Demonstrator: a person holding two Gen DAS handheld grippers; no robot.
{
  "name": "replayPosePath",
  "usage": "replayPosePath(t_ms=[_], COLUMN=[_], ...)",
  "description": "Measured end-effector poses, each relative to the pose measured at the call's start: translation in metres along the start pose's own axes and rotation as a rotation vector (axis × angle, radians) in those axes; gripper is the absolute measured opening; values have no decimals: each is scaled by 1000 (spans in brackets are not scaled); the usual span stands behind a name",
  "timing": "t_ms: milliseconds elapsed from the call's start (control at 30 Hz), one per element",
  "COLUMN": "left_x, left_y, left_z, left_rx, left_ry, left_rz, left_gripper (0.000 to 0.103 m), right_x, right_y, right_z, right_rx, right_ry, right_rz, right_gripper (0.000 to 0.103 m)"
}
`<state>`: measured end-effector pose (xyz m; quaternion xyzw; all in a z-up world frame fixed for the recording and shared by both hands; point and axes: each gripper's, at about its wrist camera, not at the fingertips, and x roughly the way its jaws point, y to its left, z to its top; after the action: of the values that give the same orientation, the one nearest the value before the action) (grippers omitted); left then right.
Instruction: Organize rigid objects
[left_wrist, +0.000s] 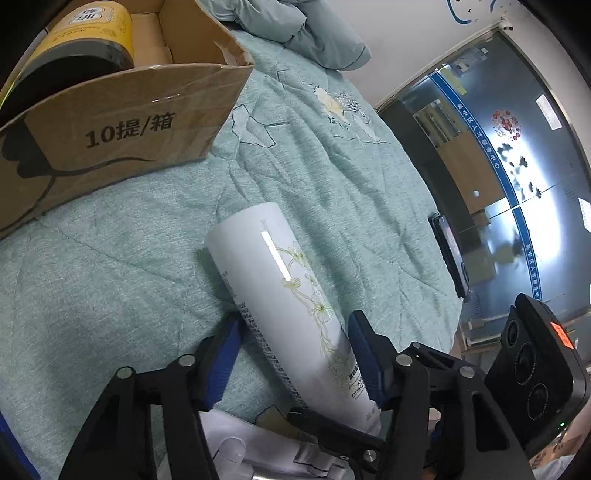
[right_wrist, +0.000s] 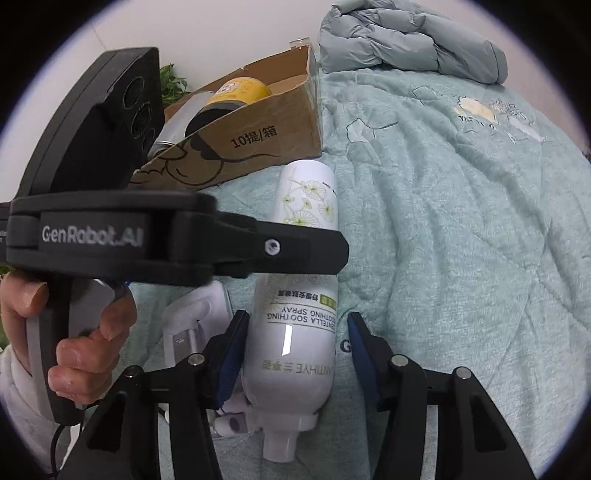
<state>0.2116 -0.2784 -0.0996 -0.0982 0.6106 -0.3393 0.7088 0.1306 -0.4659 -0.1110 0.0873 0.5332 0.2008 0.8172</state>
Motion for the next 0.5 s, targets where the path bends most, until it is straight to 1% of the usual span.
replayPosePath(t_ms=[133,233,267,333,433,500], left_x=[-1,-5,-9,-20,-40,-55], left_y=[-1,-5,-7,-12,-22,-32], left_z=[-1,-3,-3,-4,-3,0], left_rx=[-19,-9,-5,13,34,59], left_ry=[4,-9,-16,-43,-84,-125], left_rz=[-2,5,7,10,17,25], left_gripper=[54,53,53,52,50,49], right_x=[0,-4,-6,-11,-19,-25], right_y=[6,7,10,14,13,18], right_z=[-2,-2,-2,-2,6,12], right_rx=[-33,-26,-44,-72,-55,-70], right_ry=[-8,-21,-34,-60,-89,-115], right_rz=[-36,-47,-58,-71,-42,-53], right_gripper=[47,46,45,45,45,45])
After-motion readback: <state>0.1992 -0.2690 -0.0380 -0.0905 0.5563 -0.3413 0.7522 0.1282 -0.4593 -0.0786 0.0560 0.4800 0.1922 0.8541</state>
